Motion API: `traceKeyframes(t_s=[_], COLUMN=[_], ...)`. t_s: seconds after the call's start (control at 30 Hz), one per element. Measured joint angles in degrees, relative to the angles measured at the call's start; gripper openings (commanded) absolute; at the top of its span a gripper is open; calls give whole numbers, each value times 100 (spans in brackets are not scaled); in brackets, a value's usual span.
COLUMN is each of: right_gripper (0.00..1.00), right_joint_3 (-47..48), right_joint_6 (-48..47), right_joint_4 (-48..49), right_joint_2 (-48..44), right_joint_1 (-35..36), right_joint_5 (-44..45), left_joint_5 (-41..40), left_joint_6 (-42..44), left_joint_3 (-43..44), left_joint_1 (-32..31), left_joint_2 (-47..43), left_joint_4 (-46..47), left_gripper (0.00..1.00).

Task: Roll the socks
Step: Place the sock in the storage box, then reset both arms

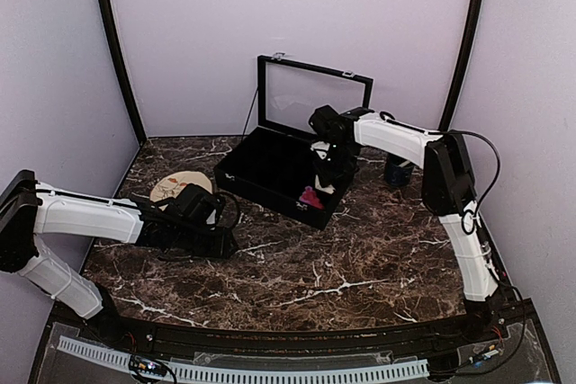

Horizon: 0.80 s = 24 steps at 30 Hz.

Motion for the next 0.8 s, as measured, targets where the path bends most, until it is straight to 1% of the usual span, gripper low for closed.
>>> traceKeyframes(t_s=[0.27, 0.37, 0.43, 0.53, 0.63, 0.67, 0.7, 0.8], right_gripper=[41, 42, 43, 43, 44, 45, 45, 46], right_joint_3=[-33, -162, -372, -935, -1552, -1801, -2006, -2653], right_joint_6=[98, 118, 133, 179, 254, 299, 350, 553], right_joint_4=[-81, -13, 105, 398, 778, 981, 1134, 1609], right_joint_2=[-452, -723, -953, -1471, -2105, -2361, -2590, -3287], right_joint_1=[-55, -52, -48, 4, 76, 120, 168, 284], right_joint_5=[81, 83, 85, 146, 361, 459, 560, 872], left_joint_5=[-20, -74, -111, -240, -448, -533, -632, -1012], left_joint_6=[-2, 0, 11, 85, 221, 273, 350, 529], left_joint_3=[0, 26, 81, 199, 350, 393, 457, 614], left_joint_1=[0, 0, 0, 0, 0, 0, 0, 0], left_joint_2=[-4, -39, -103, -306, -605, -706, -833, -1261], left_joint_4=[0, -13, -48, -144, -269, -295, -341, -413], left_gripper=[50, 50, 53, 60, 71, 93, 98, 99])
